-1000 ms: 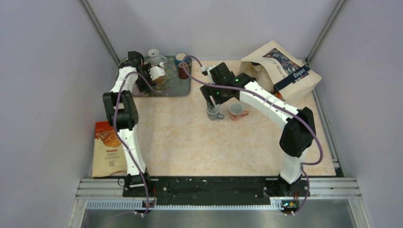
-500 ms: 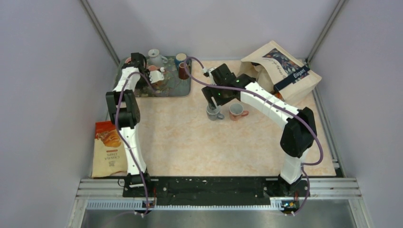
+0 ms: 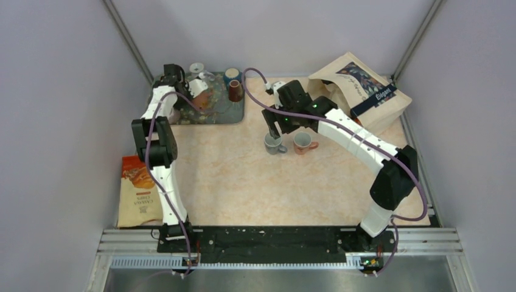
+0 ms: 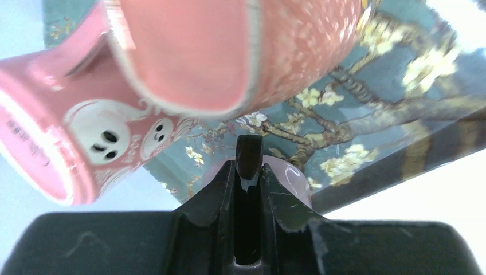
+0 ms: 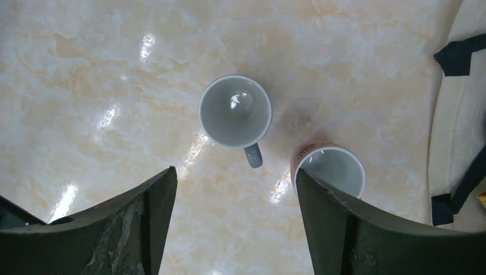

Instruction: Turn the mug right side up

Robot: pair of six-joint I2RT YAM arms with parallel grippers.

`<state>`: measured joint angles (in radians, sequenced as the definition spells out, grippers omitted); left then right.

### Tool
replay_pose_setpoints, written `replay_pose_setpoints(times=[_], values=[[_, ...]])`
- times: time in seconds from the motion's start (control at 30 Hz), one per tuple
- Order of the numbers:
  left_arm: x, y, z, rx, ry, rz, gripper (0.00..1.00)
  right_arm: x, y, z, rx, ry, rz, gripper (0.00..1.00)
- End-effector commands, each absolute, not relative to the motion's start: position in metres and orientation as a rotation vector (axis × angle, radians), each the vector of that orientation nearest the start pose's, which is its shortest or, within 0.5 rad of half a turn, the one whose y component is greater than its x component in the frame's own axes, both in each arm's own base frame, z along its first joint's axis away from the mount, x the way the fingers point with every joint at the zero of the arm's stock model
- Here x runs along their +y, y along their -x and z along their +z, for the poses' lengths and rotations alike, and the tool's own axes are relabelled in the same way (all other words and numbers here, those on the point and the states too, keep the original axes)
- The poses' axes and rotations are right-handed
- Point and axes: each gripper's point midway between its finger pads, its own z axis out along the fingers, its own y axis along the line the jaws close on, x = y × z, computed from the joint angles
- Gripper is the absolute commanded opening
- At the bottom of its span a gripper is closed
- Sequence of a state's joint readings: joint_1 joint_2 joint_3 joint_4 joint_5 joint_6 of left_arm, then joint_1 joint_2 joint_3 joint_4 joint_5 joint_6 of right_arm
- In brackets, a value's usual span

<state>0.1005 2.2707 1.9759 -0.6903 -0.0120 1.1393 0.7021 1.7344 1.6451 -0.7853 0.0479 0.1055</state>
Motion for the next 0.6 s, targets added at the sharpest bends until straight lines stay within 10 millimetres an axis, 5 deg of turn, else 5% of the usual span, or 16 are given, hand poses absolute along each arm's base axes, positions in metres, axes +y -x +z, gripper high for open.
replay_pose_setpoints(times=[0.0,0.1,0.27,0.37,0.47,0.57], values=[[0.059,-0.558,0.180,2.177,-0.863,0.275,0.00,0.289,-0.343,0.234,2.210,0.653,0.412,0.76],[0.038,-0.542,0.197,2.199,-0.664,0.103,0.00,0.303,-0.340,0.242,2.146,0.649,0.526,0.77],[-0.004,-0.510,0.197,2.211,-0.389,-0.231,0.00,0.319,-0.339,0.247,2.079,0.619,0.646,0.83],[-0.039,-0.490,0.211,2.176,-0.308,-0.499,0.00,0.330,-0.339,0.249,2.056,0.600,0.723,0.99],[-0.082,-0.467,0.229,2.141,-0.290,-0.810,0.00,0.352,-0.332,0.253,2.019,0.571,0.896,0.99],[-0.115,-0.450,0.249,2.116,-0.304,-0.923,0.00,0.374,-0.328,0.267,1.933,0.534,1.080,0.99]])
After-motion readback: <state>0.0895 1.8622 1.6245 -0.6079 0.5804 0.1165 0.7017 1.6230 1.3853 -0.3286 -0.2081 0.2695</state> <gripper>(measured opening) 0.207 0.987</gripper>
